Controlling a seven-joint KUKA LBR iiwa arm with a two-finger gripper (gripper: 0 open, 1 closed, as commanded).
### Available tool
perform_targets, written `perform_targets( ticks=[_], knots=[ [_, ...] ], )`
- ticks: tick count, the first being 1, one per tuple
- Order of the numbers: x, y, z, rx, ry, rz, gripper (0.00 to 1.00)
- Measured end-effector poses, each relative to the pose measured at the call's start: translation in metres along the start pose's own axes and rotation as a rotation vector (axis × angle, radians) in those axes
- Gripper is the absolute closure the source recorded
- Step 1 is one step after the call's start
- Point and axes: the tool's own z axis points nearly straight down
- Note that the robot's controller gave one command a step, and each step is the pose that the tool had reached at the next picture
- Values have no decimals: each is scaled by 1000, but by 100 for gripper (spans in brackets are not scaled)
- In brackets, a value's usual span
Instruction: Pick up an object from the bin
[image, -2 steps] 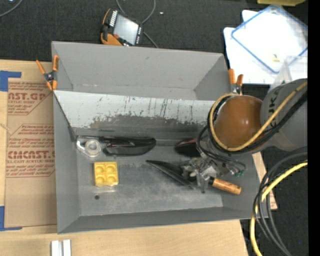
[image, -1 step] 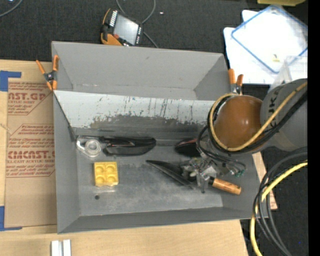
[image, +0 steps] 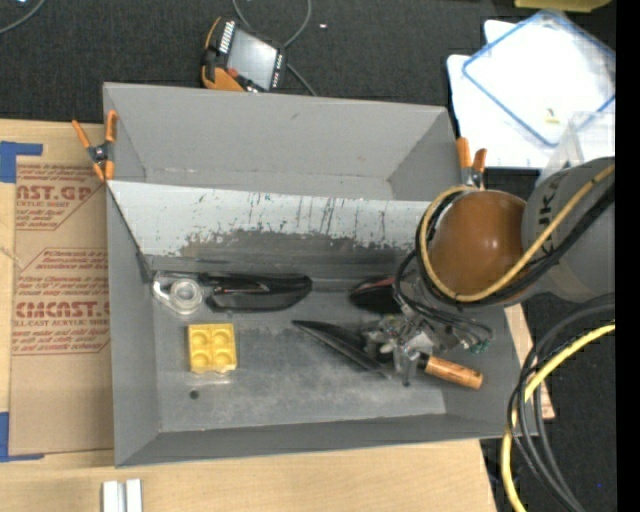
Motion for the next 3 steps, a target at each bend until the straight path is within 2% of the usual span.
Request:
perform_targets(
  ticks=[1, 2, 3],
  knots=[
    [-5, 27, 3, 3, -2, -319, 100],
    [-6, 31, 3, 0, -3, -285, 100],
    [-1, 26, 3, 2, -5, -177, 100]
  ],
)
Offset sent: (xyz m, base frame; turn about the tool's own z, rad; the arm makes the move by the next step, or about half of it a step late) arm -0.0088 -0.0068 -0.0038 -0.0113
